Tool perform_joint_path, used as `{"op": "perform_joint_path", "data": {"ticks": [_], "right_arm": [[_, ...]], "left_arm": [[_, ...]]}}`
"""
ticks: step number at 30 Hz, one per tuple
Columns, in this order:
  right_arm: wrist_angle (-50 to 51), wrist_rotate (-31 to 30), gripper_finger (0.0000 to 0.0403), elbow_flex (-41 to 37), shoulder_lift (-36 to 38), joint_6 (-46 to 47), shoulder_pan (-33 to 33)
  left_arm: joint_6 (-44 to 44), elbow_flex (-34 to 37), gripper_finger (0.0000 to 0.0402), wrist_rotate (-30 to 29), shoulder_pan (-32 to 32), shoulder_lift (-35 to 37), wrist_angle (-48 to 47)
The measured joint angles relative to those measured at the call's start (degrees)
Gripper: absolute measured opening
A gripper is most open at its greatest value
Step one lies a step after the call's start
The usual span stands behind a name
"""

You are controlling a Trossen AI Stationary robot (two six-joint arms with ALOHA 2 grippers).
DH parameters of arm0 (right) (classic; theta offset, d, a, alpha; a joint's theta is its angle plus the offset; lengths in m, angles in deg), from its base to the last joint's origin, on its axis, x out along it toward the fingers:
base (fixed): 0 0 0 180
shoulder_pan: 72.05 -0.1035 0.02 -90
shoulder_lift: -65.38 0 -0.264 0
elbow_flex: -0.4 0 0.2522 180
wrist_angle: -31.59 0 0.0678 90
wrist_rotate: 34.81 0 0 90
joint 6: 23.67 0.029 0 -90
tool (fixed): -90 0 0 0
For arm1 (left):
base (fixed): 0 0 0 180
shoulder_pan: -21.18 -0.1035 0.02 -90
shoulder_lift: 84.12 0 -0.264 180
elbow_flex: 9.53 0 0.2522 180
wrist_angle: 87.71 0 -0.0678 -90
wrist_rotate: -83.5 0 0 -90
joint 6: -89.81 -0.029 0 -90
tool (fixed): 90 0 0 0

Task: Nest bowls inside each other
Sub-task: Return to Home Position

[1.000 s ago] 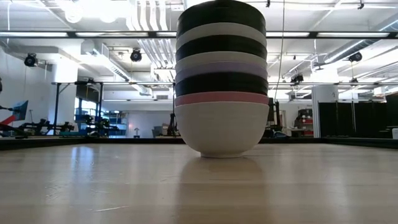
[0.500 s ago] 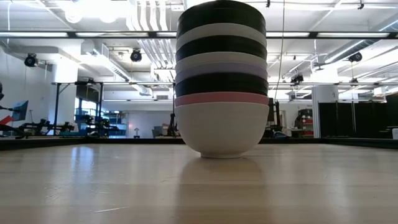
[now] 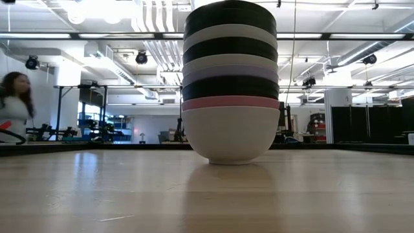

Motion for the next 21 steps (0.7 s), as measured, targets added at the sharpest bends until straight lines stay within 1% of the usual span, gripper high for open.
{"op": "perform_joint_path", "data": {"ticks": [2, 3, 4, 5, 6, 8, 10, 11, 12, 13, 14, 15, 16, 18, 19, 21], "right_arm": [[-0.8, -1.6, 0.0009, -4.4, 6.4, 1.1, 0.0], [-1.5, -2.1, 0.0009, -6.7, 9.7, 1.6, 0.0], [-2.1, -2.2, 0.0009, -9.0, 12.5, 2.1, 0.0], [-5.4, -3.3, 0.0009, -11.1, 12.8, 2.7, 0.0], [-8.7, -3.7, 0.0009, -12.8, 12.6, 2.8, 0.0], [-14.1, -4.1, 0.0009, -15.6, 12.0, 2.7, 0.0], [-16.7, -6.1, 0.0009, -17.8, 11.2, 4.2, 0.0], [-16.1, -6.2, 0.0009, -19.6, 11.8, 6.4, 0.0], [-14.8, -6.4, 0.0009, -21.8, 12.1, 9.2, 0.0], [-14.8, -6.1, 0.0009, -23.7, 11.9, 12.2, 0.0], [-15.6, -5.0, 0.0009, -25.8, 12.4, 15.5, 0.0], [-17.0, -3.6, 0.0009, -28.1, 12.7, 18.7, 0.0], [-19.8, -2.6, 0.0009, -29.8, 12.7, 21.1, 0.0], [-24.7, -2.0, 0.0009, -33.8, 12.5, 24.8, -0.1], [-23.3, -2.2, 0.0009, -34.0, 12.3, 25.7, -0.1], [-21.0, -0.7, 0.0009, -33.9, 12.6, 25.9, -0.2]], "left_arm": [[2.8, 3.8, 0.0001, 0.0, 0.0, 3.9, 0.3], [4.0, 4.9, 0.0001, -0.1, -0.1, 3.3, 0.8], [4.9, 5.1, 0.0001, 0.0, -0.1, 3.3, -2.7], [5.9, 5.1, 0.0001, 0.1, 0.0, 3.1, -7.8], [6.2, 5.2, 0.0001, 0.1, 0.0, 2.5, -8.0], [6.4, 6.9, 0.0001, 0.0, 0.0, 0.7, -2.4], [7.2, 10.8, 0.0001, 0.7, 0.0, 0.7, -1.7], [7.2, 13.0, 0.0001, 1.6, 0.0, 0.6, 0.6], [7.5, 15.3, 0.0001, 2.7, 0.0, 0.6, 7.3], [8.3, 17.2, 0.0001, 4.1, 0.0, 1.7, 12.0], [9.2, 19.6, 0.0001, 5.9, -0.1, 3.3, 14.0], [10.4, 21.8, 0.0001, 7.3, 0.0, 3.5, 15.7], [11.6, 24.3, 0.0001, 8.8, 0.0, 3.3, 20.3], [15.0, 28.1, 0.0001, 11.1, 0.0, 3.4, 19.0], [16.4, 29.1, 0.0001, 12.0, 0.0, 3.4, 19.5], [18.9, 31.9, 0.0001, 13.4, 0.0, 3.3, 23.9]]}}
